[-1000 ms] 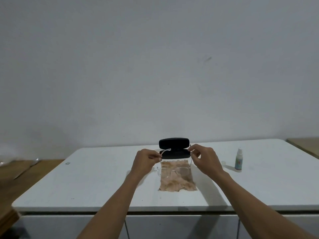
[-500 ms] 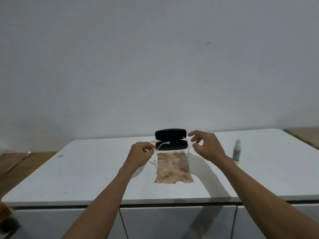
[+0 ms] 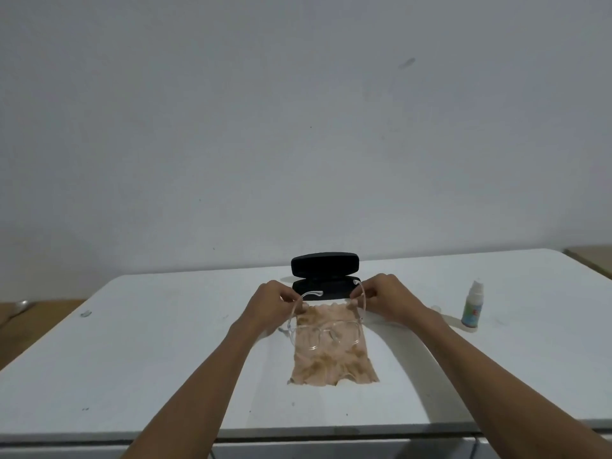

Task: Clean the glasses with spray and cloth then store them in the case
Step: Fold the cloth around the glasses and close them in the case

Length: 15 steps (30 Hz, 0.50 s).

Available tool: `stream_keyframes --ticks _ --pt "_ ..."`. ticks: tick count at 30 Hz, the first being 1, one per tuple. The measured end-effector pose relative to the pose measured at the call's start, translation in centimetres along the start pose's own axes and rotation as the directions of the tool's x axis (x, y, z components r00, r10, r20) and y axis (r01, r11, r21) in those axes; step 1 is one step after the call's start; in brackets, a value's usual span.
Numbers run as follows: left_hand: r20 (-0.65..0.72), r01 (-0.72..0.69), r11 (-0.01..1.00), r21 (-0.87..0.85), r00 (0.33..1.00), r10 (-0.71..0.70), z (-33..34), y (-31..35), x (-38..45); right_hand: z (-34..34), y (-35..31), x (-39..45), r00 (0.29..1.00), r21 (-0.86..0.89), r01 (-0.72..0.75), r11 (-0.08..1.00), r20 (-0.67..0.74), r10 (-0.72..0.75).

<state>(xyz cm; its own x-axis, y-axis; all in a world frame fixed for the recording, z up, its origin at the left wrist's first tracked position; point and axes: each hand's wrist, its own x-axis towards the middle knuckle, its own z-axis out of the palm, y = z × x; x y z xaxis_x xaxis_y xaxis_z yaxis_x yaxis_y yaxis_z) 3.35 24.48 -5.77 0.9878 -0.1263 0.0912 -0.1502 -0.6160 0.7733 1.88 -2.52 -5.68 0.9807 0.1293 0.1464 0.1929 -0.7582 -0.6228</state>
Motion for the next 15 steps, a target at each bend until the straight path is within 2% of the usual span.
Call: stream_keyframes --ticks 4,9,12,15 --pt "0.073 0.032 0.997 -0.066 0.997 -0.027 -0.2 -1.0 1.0 0.3 -0.4 0.5 0.999 -0.118 0.027 0.993 0.05 -0.021" --pt "0.055 -0.037 0.999 0.008 0.998 0.037 -0.5 -0.7 0.3 0.2 -0.8 0.2 0.998 -0.122 -0.01 0.992 0.062 0.018" --pt "0.1 -0.001 1.0 -0.023 0.995 0.003 -0.8 -0.4 -0.2 -0.1 -0.9 0.2 0.996 -0.002 -0.067 0.998 0.056 0.067" --pt "0.173 0.042 0.96 -0.277 0.985 0.006 -1.5 0.0 -0.7 -0.9 -1.2 -0.1 0.991 0.21 -0.124 0.97 0.074 0.111"
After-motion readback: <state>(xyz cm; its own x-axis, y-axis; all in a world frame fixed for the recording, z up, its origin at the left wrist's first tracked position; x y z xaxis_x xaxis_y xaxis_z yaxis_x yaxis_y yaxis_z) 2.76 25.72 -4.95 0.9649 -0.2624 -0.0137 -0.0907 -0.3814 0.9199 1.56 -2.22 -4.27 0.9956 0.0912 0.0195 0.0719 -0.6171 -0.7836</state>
